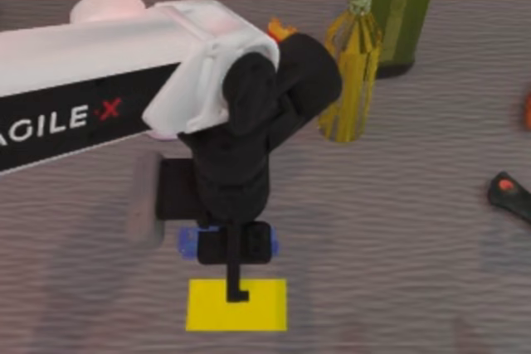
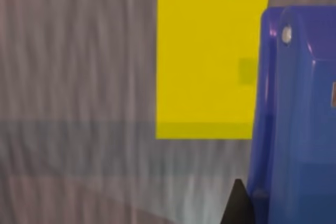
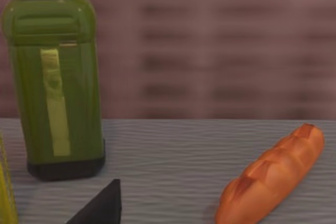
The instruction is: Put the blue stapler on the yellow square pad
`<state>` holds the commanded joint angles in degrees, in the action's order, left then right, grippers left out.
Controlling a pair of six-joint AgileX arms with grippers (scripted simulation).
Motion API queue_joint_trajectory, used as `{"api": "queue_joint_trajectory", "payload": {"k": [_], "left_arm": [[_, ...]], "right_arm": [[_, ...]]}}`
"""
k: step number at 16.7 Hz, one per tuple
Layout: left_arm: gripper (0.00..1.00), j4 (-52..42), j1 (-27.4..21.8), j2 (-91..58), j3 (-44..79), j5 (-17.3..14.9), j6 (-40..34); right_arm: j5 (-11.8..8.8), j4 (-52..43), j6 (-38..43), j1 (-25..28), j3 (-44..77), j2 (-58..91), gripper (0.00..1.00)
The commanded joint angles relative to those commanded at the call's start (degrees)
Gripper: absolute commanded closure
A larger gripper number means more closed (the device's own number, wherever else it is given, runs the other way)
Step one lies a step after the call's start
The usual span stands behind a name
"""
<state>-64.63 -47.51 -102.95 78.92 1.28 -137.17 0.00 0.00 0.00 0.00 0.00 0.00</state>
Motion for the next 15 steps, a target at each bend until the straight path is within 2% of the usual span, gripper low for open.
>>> {"api": "queue_joint_trajectory", "payload": {"k": [7, 15], "left_arm": [[1.00, 0.8, 0.4, -0.5, -0.5, 0.1, 0.2], [1.00, 18.8, 0.9, -6.5, -12.2, -0.1, 1.1]], "right_arm": [[0.0, 0.0, 0.0, 0.0, 0.0, 0.0, 0.00], [0.0, 0.0, 0.0, 0.0, 0.0, 0.0, 0.00]]}}
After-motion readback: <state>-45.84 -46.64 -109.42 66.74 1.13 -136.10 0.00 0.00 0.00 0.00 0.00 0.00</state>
